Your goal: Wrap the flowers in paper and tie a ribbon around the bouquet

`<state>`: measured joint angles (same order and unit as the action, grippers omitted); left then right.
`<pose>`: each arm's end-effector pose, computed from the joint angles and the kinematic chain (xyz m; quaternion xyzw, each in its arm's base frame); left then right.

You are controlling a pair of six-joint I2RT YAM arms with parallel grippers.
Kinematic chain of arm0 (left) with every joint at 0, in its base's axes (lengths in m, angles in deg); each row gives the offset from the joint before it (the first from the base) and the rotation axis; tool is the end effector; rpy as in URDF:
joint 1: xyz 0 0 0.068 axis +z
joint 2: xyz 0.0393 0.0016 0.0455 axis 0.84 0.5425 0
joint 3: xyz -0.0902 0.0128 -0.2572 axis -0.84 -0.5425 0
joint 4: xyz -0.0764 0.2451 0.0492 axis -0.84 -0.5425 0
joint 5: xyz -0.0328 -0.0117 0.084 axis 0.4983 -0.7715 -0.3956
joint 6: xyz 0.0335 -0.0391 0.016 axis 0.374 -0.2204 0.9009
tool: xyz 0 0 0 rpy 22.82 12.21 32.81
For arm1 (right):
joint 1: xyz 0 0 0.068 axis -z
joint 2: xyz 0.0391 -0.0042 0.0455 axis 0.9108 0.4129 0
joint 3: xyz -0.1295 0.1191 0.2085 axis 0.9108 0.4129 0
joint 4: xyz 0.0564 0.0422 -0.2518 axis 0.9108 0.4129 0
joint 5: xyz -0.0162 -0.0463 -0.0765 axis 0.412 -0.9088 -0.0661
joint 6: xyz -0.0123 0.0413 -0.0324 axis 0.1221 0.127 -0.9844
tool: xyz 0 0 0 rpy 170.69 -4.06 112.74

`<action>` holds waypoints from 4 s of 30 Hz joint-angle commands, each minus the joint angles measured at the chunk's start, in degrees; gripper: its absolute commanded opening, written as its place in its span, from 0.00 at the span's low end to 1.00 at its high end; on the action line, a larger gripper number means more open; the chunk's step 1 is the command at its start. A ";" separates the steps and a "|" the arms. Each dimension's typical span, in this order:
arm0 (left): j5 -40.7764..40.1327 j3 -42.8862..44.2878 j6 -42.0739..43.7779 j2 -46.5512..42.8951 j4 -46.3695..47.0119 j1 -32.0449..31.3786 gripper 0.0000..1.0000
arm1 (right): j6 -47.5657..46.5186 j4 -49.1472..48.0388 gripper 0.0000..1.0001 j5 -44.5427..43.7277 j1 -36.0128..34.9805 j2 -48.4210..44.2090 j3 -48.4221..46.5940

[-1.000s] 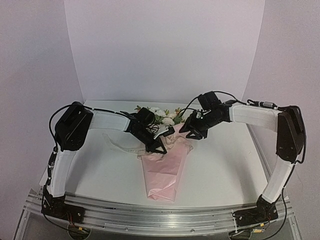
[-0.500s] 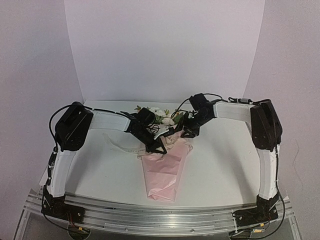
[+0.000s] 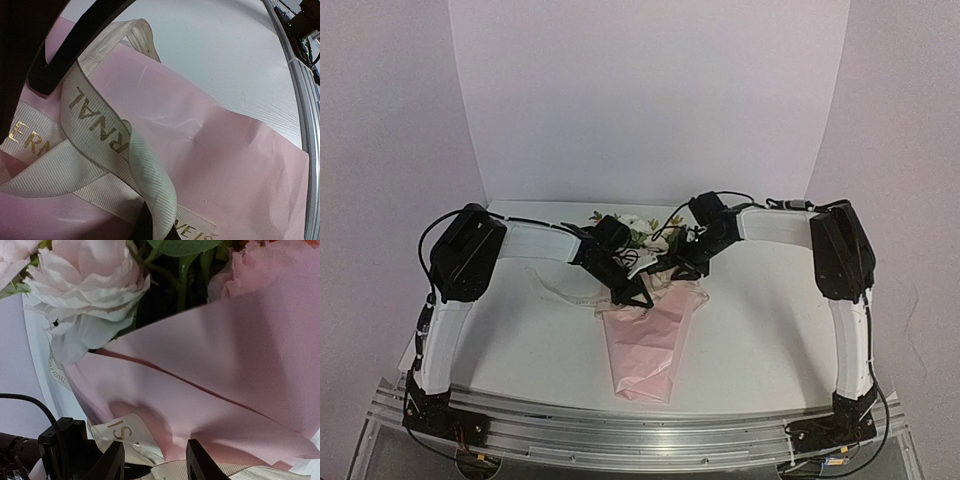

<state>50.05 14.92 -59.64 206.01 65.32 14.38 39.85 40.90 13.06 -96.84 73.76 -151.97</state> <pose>0.3313 -0.3369 0.1354 0.5835 0.7026 -0.3544 0.2006 0.4011 0.2591 0.1719 0.0282 0.9404 0.3180 0.1171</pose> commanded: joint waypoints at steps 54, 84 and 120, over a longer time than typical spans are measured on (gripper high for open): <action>-14.35 -2.78 44.41 -12.61 -25.08 15.65 1.00 | -4.64 -1.40 0.00 -15.68 1.60 -5.88 1.75; -25.43 -22.58 37.96 -14.58 -2.08 18.12 0.00 | -11.95 0.10 0.00 -21.90 6.77 -20.95 2.06; -10.75 -2.18 25.01 -13.68 -13.03 10.50 0.00 | -21.46 2.42 0.00 -15.40 -6.59 -24.58 -27.58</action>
<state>35.38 7.62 -31.50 191.98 55.08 25.50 19.71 44.17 -1.48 -101.88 46.47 -175.62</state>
